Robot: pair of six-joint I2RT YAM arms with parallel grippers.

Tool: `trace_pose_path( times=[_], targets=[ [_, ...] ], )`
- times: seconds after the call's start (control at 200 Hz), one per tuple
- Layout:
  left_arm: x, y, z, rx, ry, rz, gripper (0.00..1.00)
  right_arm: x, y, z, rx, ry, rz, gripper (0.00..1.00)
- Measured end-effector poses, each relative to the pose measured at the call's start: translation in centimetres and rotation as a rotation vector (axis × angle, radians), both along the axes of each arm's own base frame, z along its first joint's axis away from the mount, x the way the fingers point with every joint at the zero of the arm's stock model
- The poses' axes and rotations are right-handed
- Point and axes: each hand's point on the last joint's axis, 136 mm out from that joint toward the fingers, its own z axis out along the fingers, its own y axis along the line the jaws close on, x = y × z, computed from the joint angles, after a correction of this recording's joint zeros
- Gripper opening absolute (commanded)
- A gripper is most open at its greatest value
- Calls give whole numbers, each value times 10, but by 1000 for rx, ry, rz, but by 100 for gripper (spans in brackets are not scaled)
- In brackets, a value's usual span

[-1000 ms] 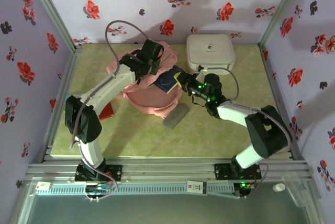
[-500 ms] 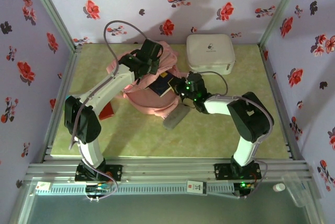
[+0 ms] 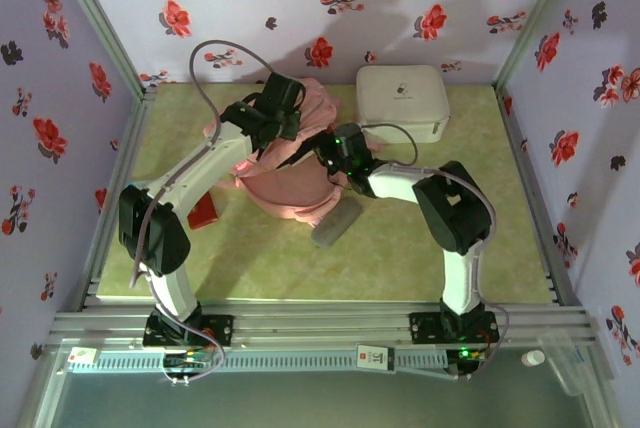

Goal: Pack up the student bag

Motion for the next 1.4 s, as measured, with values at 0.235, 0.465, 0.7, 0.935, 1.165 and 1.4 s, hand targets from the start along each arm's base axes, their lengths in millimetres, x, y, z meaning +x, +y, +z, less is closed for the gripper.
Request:
trace_pose_path(
  times=[0.235,0.465,0.7,0.935,1.165,1.4],
  targets=[
    [1,2,-1,-23,10,7,0,17,16,-24,-24,38,-10,30],
    [3,3,-2,-47,21,10,0,16,20,-21,1,30,8,48],
    [4,3,-3,-76,35,9,0,-18,-3,0,-18,19,44,58],
    [2,4,-9,-110,51,3,0,-52,-50,14,-51,-3,30,60],
    [-11,-11,-39,-174,150,-76,0,-88,-111,2,-214,12,-10,66],
    [-12,-35,-70,-296,263,-78,0,-106,-149,15,-389,-46,-21,66]
  ],
)
